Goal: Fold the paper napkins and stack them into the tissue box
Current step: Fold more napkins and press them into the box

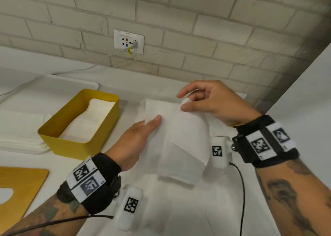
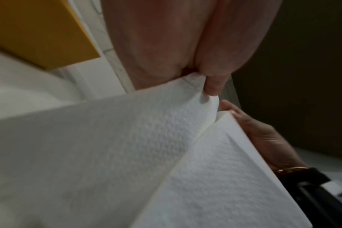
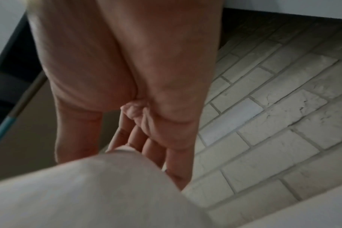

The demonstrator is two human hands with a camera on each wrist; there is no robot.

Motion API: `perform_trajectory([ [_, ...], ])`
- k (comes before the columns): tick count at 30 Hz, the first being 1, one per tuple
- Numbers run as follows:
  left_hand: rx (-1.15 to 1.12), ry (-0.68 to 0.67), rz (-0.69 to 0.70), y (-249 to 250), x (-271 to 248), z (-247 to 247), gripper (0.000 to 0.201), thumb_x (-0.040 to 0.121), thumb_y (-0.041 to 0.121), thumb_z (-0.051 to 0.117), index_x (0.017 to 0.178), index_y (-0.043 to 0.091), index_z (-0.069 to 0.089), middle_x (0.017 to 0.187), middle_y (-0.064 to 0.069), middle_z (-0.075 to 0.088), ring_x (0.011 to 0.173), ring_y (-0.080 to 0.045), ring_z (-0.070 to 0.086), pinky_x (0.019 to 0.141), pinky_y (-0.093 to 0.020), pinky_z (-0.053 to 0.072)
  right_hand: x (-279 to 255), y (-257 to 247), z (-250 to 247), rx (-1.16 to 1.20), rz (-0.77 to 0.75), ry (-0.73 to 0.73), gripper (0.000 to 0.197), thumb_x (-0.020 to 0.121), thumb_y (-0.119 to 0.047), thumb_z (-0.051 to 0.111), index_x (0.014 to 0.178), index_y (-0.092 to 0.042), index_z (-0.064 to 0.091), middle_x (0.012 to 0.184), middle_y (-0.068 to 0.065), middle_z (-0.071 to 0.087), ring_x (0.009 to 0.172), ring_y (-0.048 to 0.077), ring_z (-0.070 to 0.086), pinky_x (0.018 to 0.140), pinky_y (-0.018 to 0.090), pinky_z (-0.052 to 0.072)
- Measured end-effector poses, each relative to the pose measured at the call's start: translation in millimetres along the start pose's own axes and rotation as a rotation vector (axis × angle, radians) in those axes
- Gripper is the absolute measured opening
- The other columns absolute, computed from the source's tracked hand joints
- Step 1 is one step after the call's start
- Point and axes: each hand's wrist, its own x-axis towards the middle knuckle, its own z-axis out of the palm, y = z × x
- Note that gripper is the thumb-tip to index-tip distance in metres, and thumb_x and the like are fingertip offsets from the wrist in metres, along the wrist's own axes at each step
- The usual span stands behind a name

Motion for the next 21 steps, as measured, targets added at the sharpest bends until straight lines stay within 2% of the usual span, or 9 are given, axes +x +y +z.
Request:
perform_trajectory([
  [3,-0.036,-0.057,-0.064,-9,-4,1,0.042,0.100,0.038,0.055,0.130,0.010,0.065,0.122,-0.010,0.074,0.113,-0.027,0.071,0.102,-0.045,0.052,11,17,9,-0.100,0.084,-0.008,0.023,0.083,-0.007,0.080,0.102,-0.019,0.075,0.077,0.003,0.070,0.072,0.013,0.065,0.078,0.029,0.051],
  [7,0.050,-0.126,-0.050,-24,-9,-1,0.039,0.091,0.014,0.069,0.130,0.011,0.064,0.121,-0.008,0.075,0.111,-0.027,0.072,0.095,-0.042,0.058,11,34,18,-0.129,0.147,-0.025,0.020,0.085,-0.011,0.078,0.102,-0.021,0.074,0.072,-0.002,0.061,0.064,0.009,0.054,0.071,0.024,0.044],
  [10,0.091,-0.085,-0.034,-32,-8,-6,0.044,0.083,0.006,0.077,0.126,0.010,0.066,0.118,-0.008,0.076,0.108,-0.029,0.073,0.096,-0.047,0.058,6,40,23,-0.107,0.173,0.008,0.024,0.085,-0.020,0.080,0.107,-0.025,0.072,0.080,-0.002,0.071,0.073,0.008,0.064,0.081,0.026,0.048],
  [11,0.093,-0.066,-0.027,-34,-8,-8,0.044,0.081,0.005,0.078,0.124,0.009,0.067,0.116,-0.008,0.076,0.107,-0.030,0.073,0.095,-0.047,0.058,3,44,24,-0.085,0.179,0.069,0.027,0.085,-0.025,0.081,0.110,-0.027,0.070,0.087,-0.003,0.075,0.081,0.007,0.068,0.086,0.026,0.050],
  [13,0.082,-0.034,-0.012,-36,-7,-10,0.043,0.079,0.006,0.079,0.121,0.008,0.068,0.113,-0.009,0.077,0.105,-0.031,0.074,0.092,-0.046,0.058,-7,55,24,-0.005,0.230,0.281,0.038,0.085,-0.041,0.078,0.118,-0.031,0.065,0.102,-0.005,0.075,0.097,0.008,0.069,0.087,0.028,0.051],
  [15,0.054,-0.010,-0.004,-36,-7,-13,0.043,0.078,0.006,0.079,0.119,0.007,0.069,0.112,-0.010,0.077,0.103,-0.031,0.075,0.092,-0.046,0.058,-24,68,28,0.183,0.367,0.445,0.051,0.081,-0.056,0.073,0.123,-0.029,0.060,0.114,0.000,0.071,0.106,0.015,0.068,0.090,0.035,0.054],
  [16,0.043,0.000,0.000,-37,-7,-15,0.044,0.076,0.007,0.080,0.119,0.006,0.069,0.112,-0.011,0.077,0.103,-0.030,0.075,0.093,-0.047,0.058,-33,76,33,0.294,0.469,0.455,0.060,0.077,-0.062,0.071,0.123,-0.026,0.059,0.116,0.004,0.070,0.106,0.020,0.069,0.091,0.041,0.056],
  [19,0.031,0.020,0.000,-38,-5,-20,0.053,0.071,0.011,0.082,0.122,0.004,0.066,0.113,-0.011,0.077,0.104,-0.030,0.074,0.096,-0.050,0.057,-56,100,58,0.582,0.710,0.280,0.081,0.067,-0.071,0.068,0.123,-0.013,0.062,0.109,0.013,0.074,0.098,0.028,0.072,0.087,0.045,0.057],
  [21,0.043,0.015,-0.007,-39,-4,-20,0.051,0.075,0.009,0.081,0.123,0.005,0.066,0.114,-0.011,0.077,0.105,-0.030,0.074,0.096,-0.051,0.057,-63,110,76,0.765,0.746,0.166,0.085,0.069,-0.070,0.069,0.125,-0.006,0.065,0.113,0.016,0.073,0.104,0.031,0.070,0.100,0.049,0.053],
])
